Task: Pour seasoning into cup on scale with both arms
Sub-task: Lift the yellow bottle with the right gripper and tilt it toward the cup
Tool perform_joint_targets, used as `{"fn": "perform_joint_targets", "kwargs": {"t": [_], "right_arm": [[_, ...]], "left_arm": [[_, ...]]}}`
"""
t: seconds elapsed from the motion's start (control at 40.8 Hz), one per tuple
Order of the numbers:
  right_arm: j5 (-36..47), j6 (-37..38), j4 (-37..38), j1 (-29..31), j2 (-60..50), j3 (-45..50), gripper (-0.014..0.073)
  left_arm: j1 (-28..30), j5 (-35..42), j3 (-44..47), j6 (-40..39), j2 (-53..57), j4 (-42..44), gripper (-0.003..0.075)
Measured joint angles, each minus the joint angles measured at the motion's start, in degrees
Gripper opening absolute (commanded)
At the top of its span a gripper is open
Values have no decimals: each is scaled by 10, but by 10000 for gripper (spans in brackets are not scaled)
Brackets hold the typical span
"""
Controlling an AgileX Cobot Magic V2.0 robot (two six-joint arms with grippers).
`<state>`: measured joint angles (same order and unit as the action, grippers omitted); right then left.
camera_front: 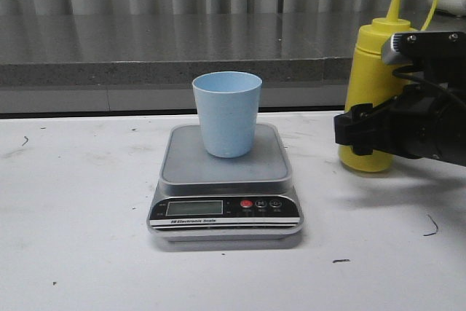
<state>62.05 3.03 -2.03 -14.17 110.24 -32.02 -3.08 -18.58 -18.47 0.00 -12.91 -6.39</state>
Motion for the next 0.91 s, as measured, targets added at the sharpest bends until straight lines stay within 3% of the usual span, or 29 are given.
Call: {"fn": "perform_joint_targets", "kwargs": {"t": [0.196,0.319,0.687,0.907], "right_arm": [[-8,-3,0,0,-10,2,228],[-53,-46,1,0,-44,2,228],[-266,-384,1,0,-140,-54,228],[-361,-483,1,0,-146,-107,228]], "left_arm": [[0,0,0,0,0,0,-20],[0,0,0,0,0,0,-20],[0,0,0,0,0,0,-20],[0,0,0,0,0,0,-20]]}}
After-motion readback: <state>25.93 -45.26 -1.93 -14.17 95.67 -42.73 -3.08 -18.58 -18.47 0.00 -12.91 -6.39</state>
